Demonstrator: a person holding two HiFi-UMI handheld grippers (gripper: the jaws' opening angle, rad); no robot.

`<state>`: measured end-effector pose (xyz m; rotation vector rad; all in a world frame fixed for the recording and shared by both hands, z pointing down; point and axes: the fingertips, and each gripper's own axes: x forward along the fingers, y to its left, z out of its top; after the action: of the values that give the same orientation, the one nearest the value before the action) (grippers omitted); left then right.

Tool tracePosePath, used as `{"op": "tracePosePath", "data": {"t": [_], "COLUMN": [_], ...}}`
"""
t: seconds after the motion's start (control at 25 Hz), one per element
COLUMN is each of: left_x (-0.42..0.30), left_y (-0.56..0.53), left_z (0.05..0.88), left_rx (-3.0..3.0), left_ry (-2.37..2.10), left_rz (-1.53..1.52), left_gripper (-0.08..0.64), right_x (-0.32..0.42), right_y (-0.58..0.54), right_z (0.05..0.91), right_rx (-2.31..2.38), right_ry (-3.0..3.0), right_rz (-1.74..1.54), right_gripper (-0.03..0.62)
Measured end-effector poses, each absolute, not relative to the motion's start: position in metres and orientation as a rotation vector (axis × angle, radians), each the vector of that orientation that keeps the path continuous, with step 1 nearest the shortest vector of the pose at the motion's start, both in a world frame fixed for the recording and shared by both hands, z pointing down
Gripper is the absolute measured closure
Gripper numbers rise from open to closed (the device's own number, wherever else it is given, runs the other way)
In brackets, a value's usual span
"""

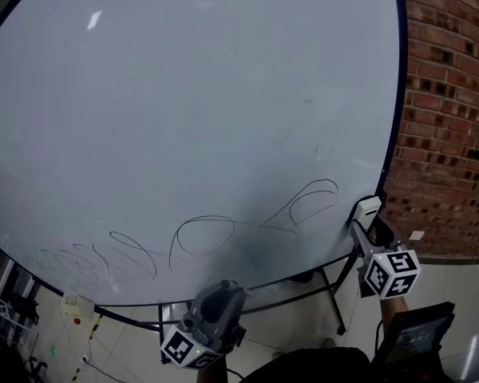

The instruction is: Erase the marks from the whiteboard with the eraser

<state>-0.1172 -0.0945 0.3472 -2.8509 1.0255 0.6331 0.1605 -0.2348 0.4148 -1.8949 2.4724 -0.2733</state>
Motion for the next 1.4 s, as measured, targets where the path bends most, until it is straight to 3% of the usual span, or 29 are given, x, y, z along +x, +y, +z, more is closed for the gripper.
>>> {"op": "tracePosePath", "data": {"t": [0.64,0.8,1.2,1.4], "left_x": [-0.151,-0.149,-0.123,-0.120], "left_y": [-0.084,-0.086,-0.096,-0.097], "left_z": [0.352,0.350,0.349,0.353], "left_rx": [-2.818,-2.813,-2.838,-2.844], "left_ry": [1.092,1.089,1.031,1.033], "left_rz": [0.641,0.644,0.643,0.635], "left_gripper": [0.499,0.499,0.499,0.499], "right_x": [-0.014,0.007,0.142,0.149], "right_y": [-0.200,-0.204,-0.233,-0.234], "right_z": [0.438,0.431,0.383,0.382], "right_rx": [-1.492,-1.503,-1.734,-1.752], "right_ry": [2.923,2.924,2.578,2.555], "right_rz": [-0.176,-0.144,-0.218,-0.205], "right_gripper": [0.367,0.367,0.367,0.367]}}
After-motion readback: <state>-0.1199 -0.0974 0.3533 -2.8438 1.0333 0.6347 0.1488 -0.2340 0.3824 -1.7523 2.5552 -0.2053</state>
